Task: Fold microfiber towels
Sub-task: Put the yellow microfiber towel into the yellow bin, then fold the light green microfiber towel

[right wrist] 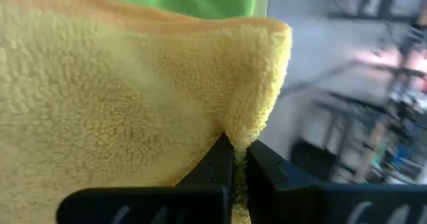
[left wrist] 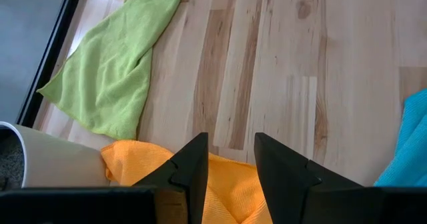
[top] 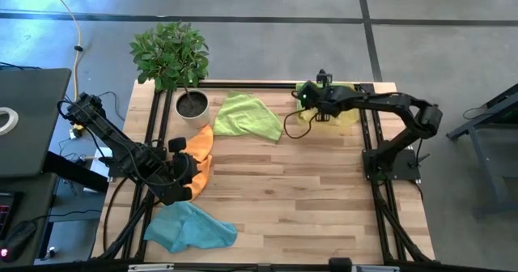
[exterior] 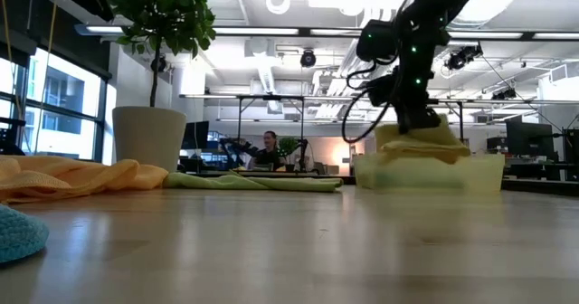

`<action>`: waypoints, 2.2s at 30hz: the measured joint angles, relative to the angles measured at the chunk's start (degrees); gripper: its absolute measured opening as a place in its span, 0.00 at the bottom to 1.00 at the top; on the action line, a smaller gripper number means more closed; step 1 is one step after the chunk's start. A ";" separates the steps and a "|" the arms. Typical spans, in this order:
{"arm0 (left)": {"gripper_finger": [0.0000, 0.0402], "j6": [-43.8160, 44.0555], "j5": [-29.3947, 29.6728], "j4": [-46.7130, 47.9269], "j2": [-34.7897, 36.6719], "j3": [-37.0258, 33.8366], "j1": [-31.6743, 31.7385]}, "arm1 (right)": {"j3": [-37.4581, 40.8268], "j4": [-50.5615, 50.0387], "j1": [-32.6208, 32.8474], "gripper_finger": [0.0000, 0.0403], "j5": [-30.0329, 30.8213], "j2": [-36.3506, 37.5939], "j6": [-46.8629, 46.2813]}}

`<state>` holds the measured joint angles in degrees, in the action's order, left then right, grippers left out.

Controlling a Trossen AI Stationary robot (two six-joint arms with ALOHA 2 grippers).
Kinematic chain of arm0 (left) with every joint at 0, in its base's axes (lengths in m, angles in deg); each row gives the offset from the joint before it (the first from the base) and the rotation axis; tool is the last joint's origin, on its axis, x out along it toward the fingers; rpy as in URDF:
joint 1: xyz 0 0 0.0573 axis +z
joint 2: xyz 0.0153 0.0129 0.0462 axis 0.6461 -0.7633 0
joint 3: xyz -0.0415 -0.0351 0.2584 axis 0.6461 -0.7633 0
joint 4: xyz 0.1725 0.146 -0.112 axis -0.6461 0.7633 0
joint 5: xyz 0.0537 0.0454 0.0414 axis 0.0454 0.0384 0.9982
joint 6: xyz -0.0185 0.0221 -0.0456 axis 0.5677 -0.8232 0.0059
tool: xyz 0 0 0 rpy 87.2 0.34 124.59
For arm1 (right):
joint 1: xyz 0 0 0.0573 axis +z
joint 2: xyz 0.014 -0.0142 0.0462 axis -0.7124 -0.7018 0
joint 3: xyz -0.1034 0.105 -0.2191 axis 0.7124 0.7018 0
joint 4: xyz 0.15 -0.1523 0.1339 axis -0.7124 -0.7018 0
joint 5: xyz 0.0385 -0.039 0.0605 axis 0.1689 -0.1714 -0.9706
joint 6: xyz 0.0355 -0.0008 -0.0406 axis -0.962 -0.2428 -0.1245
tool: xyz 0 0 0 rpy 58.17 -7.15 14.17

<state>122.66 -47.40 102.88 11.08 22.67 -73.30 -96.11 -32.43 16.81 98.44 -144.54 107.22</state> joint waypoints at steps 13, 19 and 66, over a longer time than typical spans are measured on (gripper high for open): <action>0.27 -0.02 1.73 0.07 0.00 0.00 0.01 | -0.02 7.48 -7.69 0.04 -11.25 -3.76 7.96; 0.27 -0.02 1.92 0.24 0.00 0.00 0.01 | -0.02 8.74 -8.28 0.19 -14.10 -6.07 8.17; 0.27 -0.87 -3.28 -0.03 0.00 0.00 12.73 | -4.17 30.71 21.70 0.32 -24.06 -14.93 -63.40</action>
<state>121.78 -50.68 102.85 11.08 22.67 -60.56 -100.28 -1.73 38.51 74.38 -159.47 43.82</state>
